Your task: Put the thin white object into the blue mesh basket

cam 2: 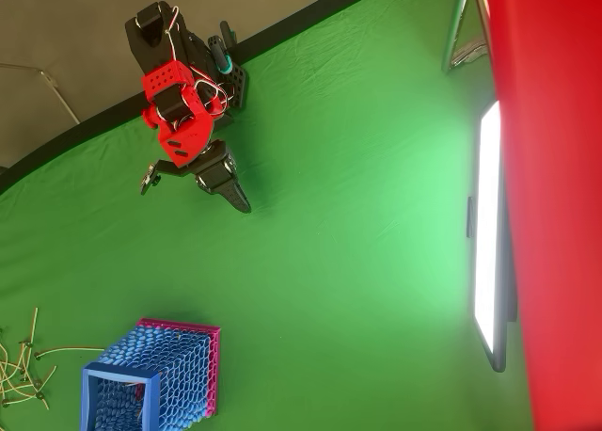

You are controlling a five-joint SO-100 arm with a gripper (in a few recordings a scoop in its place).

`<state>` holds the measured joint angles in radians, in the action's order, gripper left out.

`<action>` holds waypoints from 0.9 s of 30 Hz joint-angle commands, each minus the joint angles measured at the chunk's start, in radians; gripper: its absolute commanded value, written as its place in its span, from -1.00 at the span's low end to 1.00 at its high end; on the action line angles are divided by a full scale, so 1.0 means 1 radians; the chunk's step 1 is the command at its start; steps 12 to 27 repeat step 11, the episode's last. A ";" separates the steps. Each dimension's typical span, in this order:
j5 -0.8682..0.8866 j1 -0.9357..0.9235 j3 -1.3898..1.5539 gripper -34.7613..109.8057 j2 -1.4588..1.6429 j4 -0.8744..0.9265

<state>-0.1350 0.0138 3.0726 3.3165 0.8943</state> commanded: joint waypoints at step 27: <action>0.011 -0.005 0.011 -0.51 0.008 -0.026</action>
